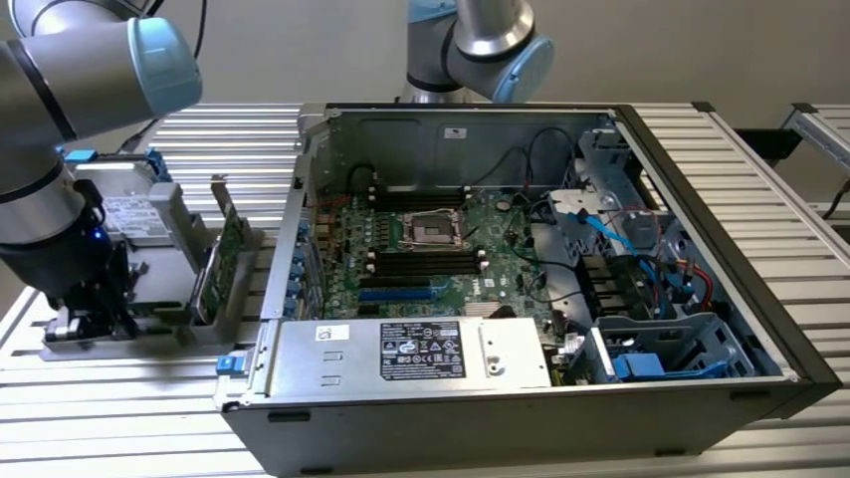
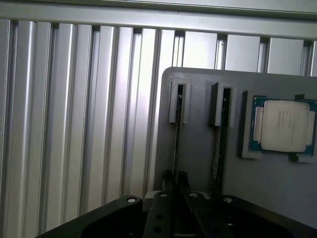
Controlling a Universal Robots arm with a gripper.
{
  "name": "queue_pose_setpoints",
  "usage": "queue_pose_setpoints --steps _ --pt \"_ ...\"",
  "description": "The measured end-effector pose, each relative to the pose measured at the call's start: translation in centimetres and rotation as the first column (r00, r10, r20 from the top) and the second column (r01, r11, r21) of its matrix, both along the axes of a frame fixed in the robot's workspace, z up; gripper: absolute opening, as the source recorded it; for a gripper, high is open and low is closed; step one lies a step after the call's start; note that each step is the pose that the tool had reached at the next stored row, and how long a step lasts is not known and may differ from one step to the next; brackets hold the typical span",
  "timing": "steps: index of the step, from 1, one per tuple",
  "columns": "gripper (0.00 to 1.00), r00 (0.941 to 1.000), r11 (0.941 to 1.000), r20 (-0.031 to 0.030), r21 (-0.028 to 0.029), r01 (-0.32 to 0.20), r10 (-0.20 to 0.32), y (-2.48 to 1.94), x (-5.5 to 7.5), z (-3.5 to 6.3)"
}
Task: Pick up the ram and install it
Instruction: 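Pick up the ram and move it above insertion slot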
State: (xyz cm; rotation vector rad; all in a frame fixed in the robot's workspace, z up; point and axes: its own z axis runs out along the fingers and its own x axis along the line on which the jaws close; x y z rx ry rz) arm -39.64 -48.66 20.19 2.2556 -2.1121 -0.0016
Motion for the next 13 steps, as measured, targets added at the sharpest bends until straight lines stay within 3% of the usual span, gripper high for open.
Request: queue_pose_setpoints --steps 7,13 --pt "0.13 1.0000 1.0000 -0.0001 -0.0006 0.000 0.000 0.00 0.0 1.65" --pt "0.13 1.0000 1.0000 -0.0001 -0.0021 0.000 0.000 0.02 0.0 4.18"
